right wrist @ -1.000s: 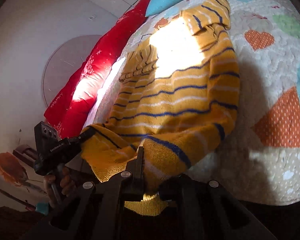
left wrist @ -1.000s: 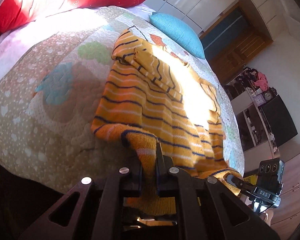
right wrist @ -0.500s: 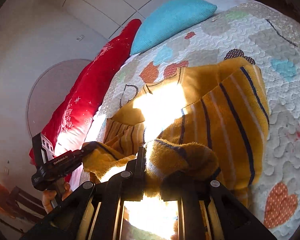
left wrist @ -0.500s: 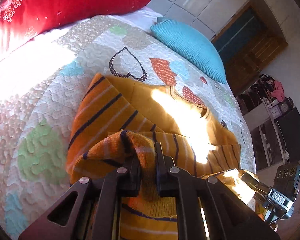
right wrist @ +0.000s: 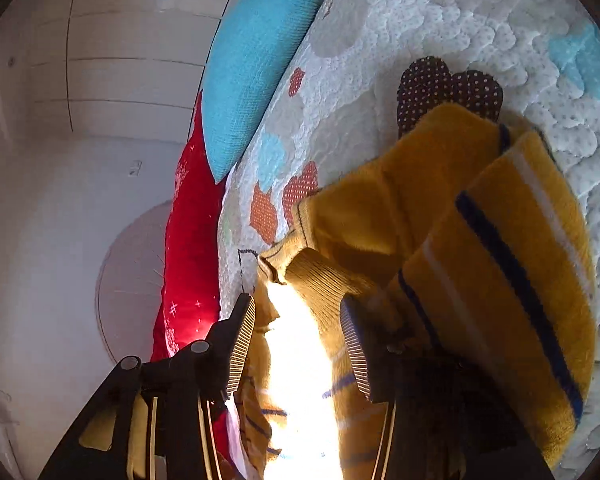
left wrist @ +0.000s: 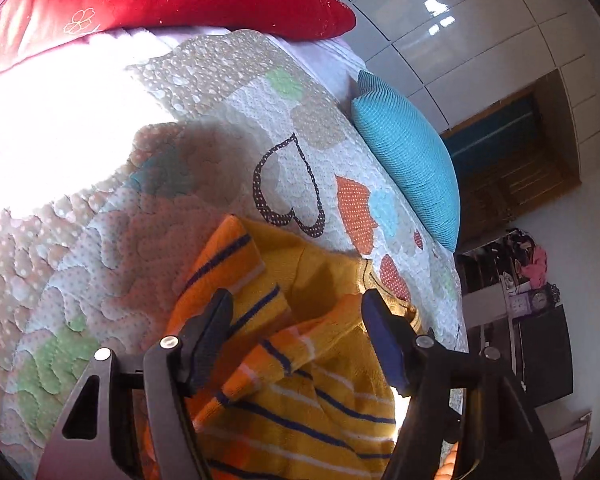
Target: Fold small clothes
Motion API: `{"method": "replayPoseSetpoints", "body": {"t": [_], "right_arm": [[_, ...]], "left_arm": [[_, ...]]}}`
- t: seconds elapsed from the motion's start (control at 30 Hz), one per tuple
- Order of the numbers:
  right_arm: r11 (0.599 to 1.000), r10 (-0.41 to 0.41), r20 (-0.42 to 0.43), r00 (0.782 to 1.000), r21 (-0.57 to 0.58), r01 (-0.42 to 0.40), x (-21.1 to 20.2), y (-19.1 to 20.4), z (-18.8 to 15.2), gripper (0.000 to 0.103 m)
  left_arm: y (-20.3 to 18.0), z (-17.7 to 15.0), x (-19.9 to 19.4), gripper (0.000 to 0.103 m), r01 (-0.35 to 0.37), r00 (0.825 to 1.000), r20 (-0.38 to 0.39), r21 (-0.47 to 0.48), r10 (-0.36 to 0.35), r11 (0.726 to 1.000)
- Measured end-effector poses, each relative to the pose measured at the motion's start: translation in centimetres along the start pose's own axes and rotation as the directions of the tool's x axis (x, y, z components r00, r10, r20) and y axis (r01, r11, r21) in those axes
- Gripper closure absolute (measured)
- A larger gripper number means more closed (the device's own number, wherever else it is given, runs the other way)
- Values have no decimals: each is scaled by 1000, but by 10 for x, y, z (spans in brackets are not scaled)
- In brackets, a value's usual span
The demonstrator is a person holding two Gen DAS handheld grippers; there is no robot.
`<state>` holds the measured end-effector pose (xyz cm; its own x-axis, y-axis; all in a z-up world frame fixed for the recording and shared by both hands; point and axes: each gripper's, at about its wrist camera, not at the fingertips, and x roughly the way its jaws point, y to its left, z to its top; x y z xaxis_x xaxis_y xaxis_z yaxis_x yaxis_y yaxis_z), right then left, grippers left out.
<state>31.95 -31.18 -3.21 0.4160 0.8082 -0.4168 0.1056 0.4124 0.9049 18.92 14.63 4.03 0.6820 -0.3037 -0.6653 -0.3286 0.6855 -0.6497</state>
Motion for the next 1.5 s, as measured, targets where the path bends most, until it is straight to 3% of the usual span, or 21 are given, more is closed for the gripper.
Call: {"method": "replayPoseSetpoints", "body": {"t": [0.13,0.2,0.27,0.37,0.47,0.53,0.57,0.6,0.63,0.7,0.8,0.83,0.87,0.97,1.0,1.07,1.13,1.2,1.33,1.4,1.5], "right_arm": [[996,-64,60,996,-53,68,-22,15,7,46],[970,-155,62,986,-181,163,-36,32,-6,46],[898,-276,59,959,-341,279,-45,48,-34,46],[752,-406,70,911,-541,376,-60,55,-93,46],[635,-476,140,868,-628,449,-78,44,-142,46],[589,-500,187,846,-642,490,-86,33,-163,52],[581,-512,193,837,-640,503,-88,26,-168,78],[575,-531,193,825,-633,518,-88,18,-169,92],[572,-550,197,812,-620,538,-90,12,-166,93],[607,-538,222,813,-568,556,-101,5,-149,94],[640,-561,309,768,-426,639,-128,-4,-116,95],[647,-591,320,740,-360,673,-135,-12,-104,93],[660,-608,311,730,-313,683,-143,-20,-96,91],[725,-543,328,773,-283,628,-174,-14,-97,91],[725,-514,352,782,-309,616,-180,-3,-103,91],[734,-440,356,825,-387,558,-181,21,-116,90],[731,-377,302,876,-484,482,-162,44,-129,90],[699,-366,233,901,-570,432,-121,64,-143,90],[640,-429,143,892,-649,412,-41,73,-147,90],[626,-475,146,868,-638,449,-11,68,-131,90],[605,-527,190,828,-601,523,16,61,-89,90]], "left_arm": [[-3,-11,-13,37,-72,997,5,92,71,993],[-4,-23,-21,36,-98,995,-3,149,99,984],[-6,-38,-29,35,-149,988,-12,237,156,960],[-6,-72,-39,31,-212,971,-16,399,238,892],[-2,-105,-45,30,-221,964,-20,500,267,837],[1,-123,-45,30,-229,957,-28,545,290,807],[3,-130,-42,35,-247,947,-30,571,320,783],[6,-134,-38,66,-274,932,-28,596,361,755],[8,-133,-34,81,-301,916,-28,612,400,731],[14,-118,-40,91,-343,908,2,578,419,740],[26,-90,-57,96,-447,878,82,494,471,746],[30,-85,-63,96,-470,868,99,475,486,744],[35,-81,-70,96,-462,875,96,456,474,761],[43,-80,-93,96,-412,904,77,423,421,807],[40,-82,-98,92,-404,908,84,432,410,806],[29,-86,-101,83,-365,927,91,451,365,815],[13,-89,-94,71,-293,953,67,463,297,836],[-5,-93,-77,64,-226,970,24,475,244,850],[-38,-91,-24,63,-148,979,-49,507,200,849],[-48,-82,9,63,-172,967,-76,514,245,840],[-47,-54,45,63,-283,938,-30,509,345,813]]}}
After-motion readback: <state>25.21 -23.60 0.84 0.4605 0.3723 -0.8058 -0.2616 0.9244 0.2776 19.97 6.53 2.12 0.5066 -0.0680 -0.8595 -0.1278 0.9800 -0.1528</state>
